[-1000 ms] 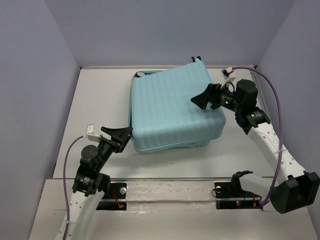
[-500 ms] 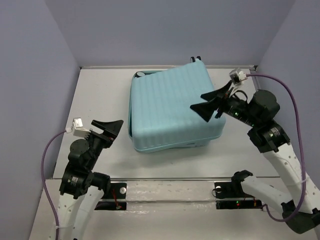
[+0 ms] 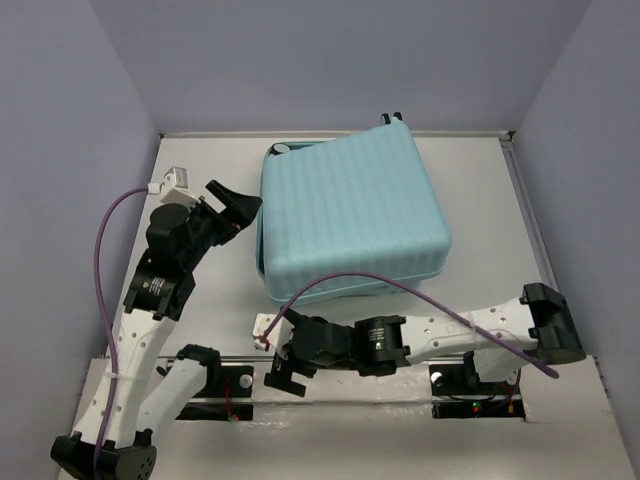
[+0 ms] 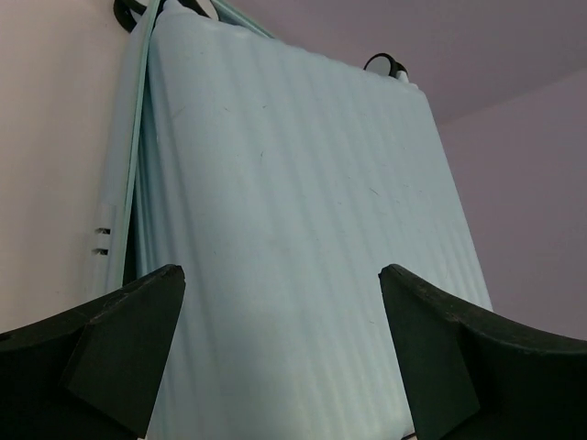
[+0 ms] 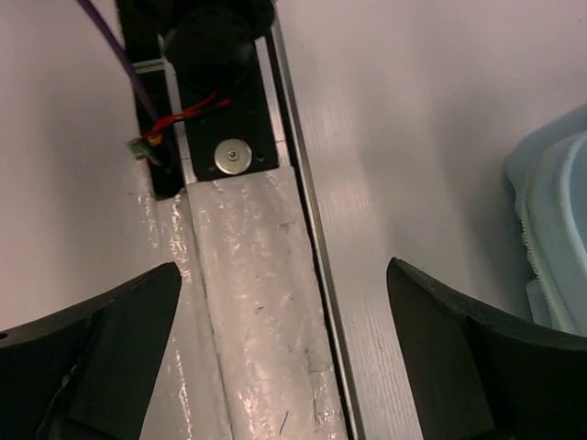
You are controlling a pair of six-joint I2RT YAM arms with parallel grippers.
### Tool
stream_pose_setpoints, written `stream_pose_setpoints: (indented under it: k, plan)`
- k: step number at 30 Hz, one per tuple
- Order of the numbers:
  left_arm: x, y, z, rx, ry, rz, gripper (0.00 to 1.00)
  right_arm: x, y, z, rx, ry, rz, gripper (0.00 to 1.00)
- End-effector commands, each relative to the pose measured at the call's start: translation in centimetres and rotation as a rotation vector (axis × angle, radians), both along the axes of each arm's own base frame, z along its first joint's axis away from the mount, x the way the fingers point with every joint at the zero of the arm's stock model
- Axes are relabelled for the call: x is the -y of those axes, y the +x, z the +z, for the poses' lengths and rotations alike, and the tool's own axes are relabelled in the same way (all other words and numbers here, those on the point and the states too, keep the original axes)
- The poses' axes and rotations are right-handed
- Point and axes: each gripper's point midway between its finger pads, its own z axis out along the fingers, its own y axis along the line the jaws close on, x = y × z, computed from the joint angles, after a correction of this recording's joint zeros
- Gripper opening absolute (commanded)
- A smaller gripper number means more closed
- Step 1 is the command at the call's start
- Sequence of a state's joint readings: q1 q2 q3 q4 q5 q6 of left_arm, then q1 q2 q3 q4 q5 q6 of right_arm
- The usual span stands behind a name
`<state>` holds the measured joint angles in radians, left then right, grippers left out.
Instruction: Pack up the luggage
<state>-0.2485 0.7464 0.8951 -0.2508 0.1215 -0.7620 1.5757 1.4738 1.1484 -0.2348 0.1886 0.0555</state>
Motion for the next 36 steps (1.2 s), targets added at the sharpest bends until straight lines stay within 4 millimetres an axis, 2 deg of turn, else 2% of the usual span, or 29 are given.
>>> stream_pose_setpoints:
  k: [1, 2, 3, 4, 5, 6, 7, 8, 9, 10, 12, 13, 15, 17, 18, 19, 20, 21, 22, 23, 25, 26, 29, 30, 31, 32, 36]
  plan:
    - [0.0, -0.2, 2.4, 0.118, 0.012, -0.057, 0.99, -2.3, 2.9, 0.1, 0.116, 0.098, -0.191, 1.0]
    - [0.0, -0.2, 2.3, 0.12, 0.012, -0.06, 0.99, -2.8, 3.2, -0.4, 0.121, 0.119, -0.211, 1.0]
    - [-0.1, -0.1, 1.9, 0.117, 0.018, -0.061, 0.99, -2.7, 4.3, -1.5, 0.162, 0.123, -0.301, 1.0]
    - [-0.2, -0.2, 1.9, 0.122, 0.018, -0.061, 0.99, -3.3, 4.8, -1.3, 0.17, 0.185, -0.334, 1.0]
    - [-0.2, -0.2, 1.8, 0.121, 0.019, -0.062, 0.99, -2.7, 5.1, -3.5, 0.193, 0.163, -0.344, 1.0]
    - [-0.2, -0.2, 1.7, 0.126, 0.019, -0.063, 0.99, -2.0, 6.1, -4.1, 0.241, 0.176, -0.418, 1.0]
    - [-0.2, -0.1, 1.5, 0.126, 0.019, -0.065, 0.99, -1.8, 6.7, -5.6, 0.282, 0.17, -0.437, 1.0]
    - [-0.3, 0.0, 1.3, 0.125, 0.021, -0.065, 0.99, -1.8, 6.9, -6.0, 0.275, 0.222, -0.459, 1.0]
    - [-0.1, 0.0, 1.2, 0.124, 0.021, -0.074, 0.99, -1.2, 7.8, -6.2, 0.343, 0.208, -0.49, 1.0]
    - [-0.2, 0.1, 1.1, 0.124, 0.024, -0.072, 0.99, -1.3, 8.0, -7.1, 0.37, 0.203, -0.494, 1.0]
    - [-0.3, 0.1, 1.1, 0.125, 0.026, -0.077, 0.99, -1.9, 8.1, -7.3, 0.379, 0.223, -0.493, 1.0]
    - [-0.3, 0.1, 1.1, 0.129, 0.027, -0.077, 0.99, -2.0, 8.2, -8.3, 0.406, 0.196, -0.485, 1.0]
    - [-0.5, 0.1, 1.2, 0.132, 0.031, -0.075, 0.99, -2.2, 8.4, -8.4, 0.426, 0.219, -0.497, 1.0]
    - [-0.6, 0.1, 1.1, 0.131, 0.038, -0.075, 0.99, -1.3, 9.6, -8.3, 0.527, 0.195, -0.544, 1.0]
    - [-0.6, 0.0, 1.1, 0.136, 0.037, -0.076, 0.99, -1.5, 9.9, -7.4, 0.542, 0.257, -0.574, 1.0]
    - [-0.6, 0.0, 0.8, 0.132, 0.036, -0.076, 0.99, -0.6, 10.5, -6.9, 0.631, 0.228, -0.586, 1.0]
    - [-0.6, 0.0, 0.5, 0.128, 0.036, -0.079, 0.99, -0.3, 11.3, -4.7, 0.636, 0.334, -0.65, 1.0]
    - [-0.5, 0.0, 0.3, 0.125, 0.035, -0.082, 0.99, 0.2, 11.6, -4.7, 0.672, 0.34, -0.679, 1.0]
    - [-0.5, 0.1, -0.2, 0.116, 0.036, -0.082, 0.99, 0.9, 12.0, -3.7, 0.77, 0.315, -0.681, 1.0]
    - [-0.5, 0.1, -0.4, 0.113, 0.036, -0.082, 0.99, 1.2, 12.2, -1.6, 0.775, 0.407, -0.735, 1.0]
    - [-0.6, 0.0, -0.6, 0.109, 0.036, -0.081, 0.99, 0.5, 12.7, -2.1, 0.843, 0.349, -0.723, 1.0]
    - [-0.7, 0.0, -0.9, 0.104, 0.04, -0.079, 0.99, 0.2, 13.2, -1.5, 0.868, 0.341, -0.734, 1.0]
    - [-1.1, -0.2, -0.9, 0.107, 0.054, -0.064, 0.99, -0.7, 13.1, 0.1, 0.927, 0.347, -0.7, 1.0]
    - [-1.4, -0.3, -0.9, 0.106, 0.064, -0.052, 0.99, -1.0, 13.5, 1.8, 0.959, 0.354, -0.712, 1.0]
    - [-1.5, -0.3, -0.8, 0.106, 0.071, -0.049, 0.99, -0.9, 14.0, 2.3, 0.981, 0.345, -0.72, 1.0]
    - [-1.6, -0.3, -0.7, 0.109, 0.076, -0.042, 0.99, -0.9, 14.0, 3.7, 0.993, 0.361, -0.725, 1.0]
    - [-2.0, -0.4, -0.4, 0.116, 0.091, -0.028, 0.99, 0.5, 15.1, 9.7, 1.076, 0.407, -0.764, 1.0]
